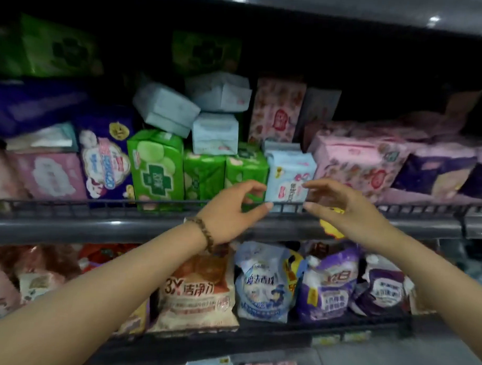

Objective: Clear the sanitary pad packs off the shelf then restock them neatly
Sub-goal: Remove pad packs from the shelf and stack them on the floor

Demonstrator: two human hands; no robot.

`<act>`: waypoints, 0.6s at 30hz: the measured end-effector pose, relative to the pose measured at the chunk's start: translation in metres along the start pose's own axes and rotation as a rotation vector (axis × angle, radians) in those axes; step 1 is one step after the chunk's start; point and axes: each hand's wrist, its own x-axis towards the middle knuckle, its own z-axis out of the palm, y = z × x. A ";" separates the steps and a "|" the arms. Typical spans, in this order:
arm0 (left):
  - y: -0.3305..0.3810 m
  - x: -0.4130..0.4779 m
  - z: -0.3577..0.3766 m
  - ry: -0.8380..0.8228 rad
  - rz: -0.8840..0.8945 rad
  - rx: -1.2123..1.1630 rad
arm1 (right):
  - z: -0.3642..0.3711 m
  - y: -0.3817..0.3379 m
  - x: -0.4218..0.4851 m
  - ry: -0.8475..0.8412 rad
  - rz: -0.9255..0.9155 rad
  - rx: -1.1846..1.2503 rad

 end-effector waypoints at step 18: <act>0.066 0.153 0.043 -0.107 -0.008 0.214 | -0.118 0.063 0.089 -0.046 0.016 -0.462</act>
